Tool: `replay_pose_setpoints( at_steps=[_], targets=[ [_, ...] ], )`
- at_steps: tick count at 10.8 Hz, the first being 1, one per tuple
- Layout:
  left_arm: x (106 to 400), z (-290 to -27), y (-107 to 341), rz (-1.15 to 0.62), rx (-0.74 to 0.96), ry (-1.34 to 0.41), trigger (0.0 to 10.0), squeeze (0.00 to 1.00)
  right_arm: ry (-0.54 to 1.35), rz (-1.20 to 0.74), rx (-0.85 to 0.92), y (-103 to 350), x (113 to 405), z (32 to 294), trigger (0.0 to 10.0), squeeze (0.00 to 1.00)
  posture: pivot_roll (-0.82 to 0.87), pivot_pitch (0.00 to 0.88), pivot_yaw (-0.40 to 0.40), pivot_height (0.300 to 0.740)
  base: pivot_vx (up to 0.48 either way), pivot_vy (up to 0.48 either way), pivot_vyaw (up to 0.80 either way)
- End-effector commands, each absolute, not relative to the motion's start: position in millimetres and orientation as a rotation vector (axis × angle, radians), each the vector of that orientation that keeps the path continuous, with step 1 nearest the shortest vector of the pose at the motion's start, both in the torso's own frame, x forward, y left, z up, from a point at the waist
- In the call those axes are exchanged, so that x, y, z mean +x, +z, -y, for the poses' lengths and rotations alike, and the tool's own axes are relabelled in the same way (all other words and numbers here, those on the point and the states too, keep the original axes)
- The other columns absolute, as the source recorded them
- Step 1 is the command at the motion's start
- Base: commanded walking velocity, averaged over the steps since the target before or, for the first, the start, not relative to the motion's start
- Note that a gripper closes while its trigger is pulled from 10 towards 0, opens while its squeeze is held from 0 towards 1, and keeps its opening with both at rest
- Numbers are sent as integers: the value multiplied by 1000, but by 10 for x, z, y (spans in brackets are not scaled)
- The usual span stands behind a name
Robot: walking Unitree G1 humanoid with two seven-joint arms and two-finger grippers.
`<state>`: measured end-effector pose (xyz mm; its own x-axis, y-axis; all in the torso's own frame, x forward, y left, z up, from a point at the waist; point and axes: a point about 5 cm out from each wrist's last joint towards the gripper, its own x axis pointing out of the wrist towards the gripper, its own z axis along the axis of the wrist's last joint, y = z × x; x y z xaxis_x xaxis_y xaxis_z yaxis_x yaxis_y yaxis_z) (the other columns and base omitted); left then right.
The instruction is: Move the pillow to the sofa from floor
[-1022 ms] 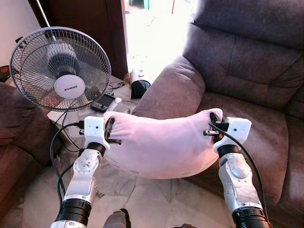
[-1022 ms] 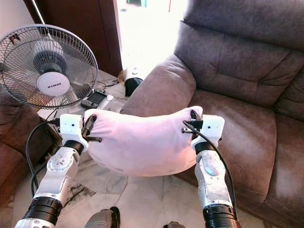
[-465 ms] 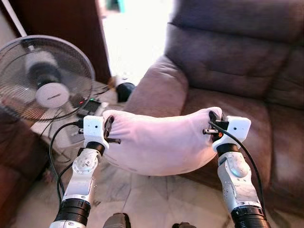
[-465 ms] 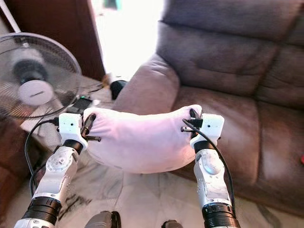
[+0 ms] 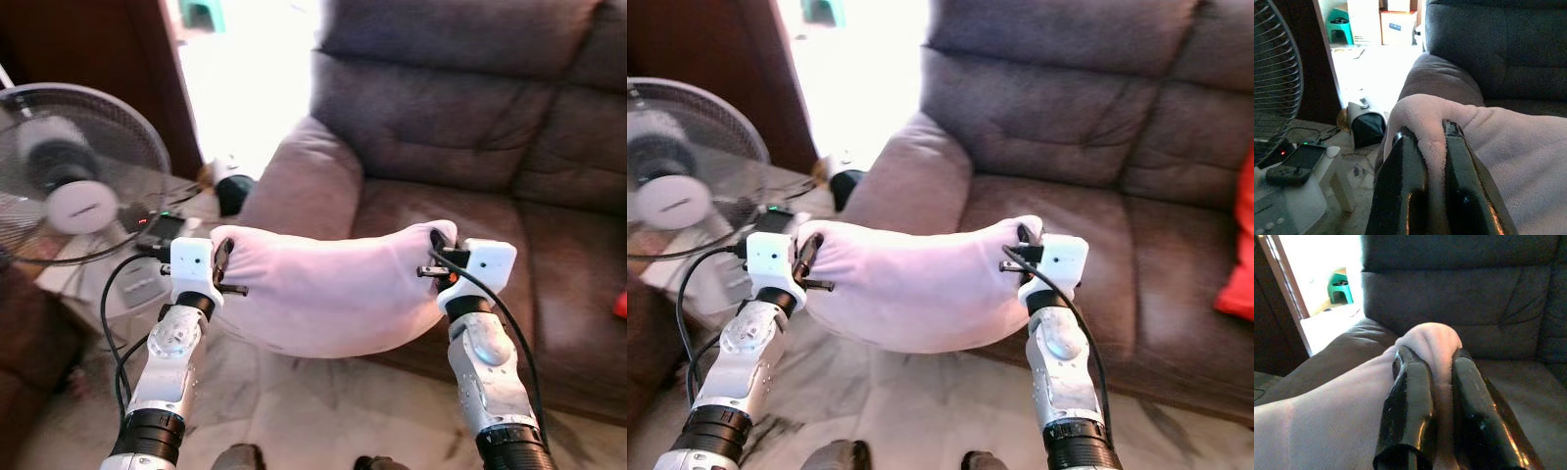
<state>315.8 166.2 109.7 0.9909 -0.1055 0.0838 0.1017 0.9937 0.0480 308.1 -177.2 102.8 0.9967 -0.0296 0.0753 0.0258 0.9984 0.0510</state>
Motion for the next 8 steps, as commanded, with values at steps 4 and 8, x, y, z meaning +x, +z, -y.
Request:
replay_pose_setpoints(
  at_steps=[4,8],
  targets=[
    [3185,-1652,1255,163,56,-109,10000,0,-63,170,38,1230,3121,1854,10000,0,58,81,-22,740,0,-245,0],
    [3189,-1653,1268,167,53,-110,10000,0,-57,175,31,1246,3124,1837,10000,0,58,82,-25,740,0,0,0]
  ],
)
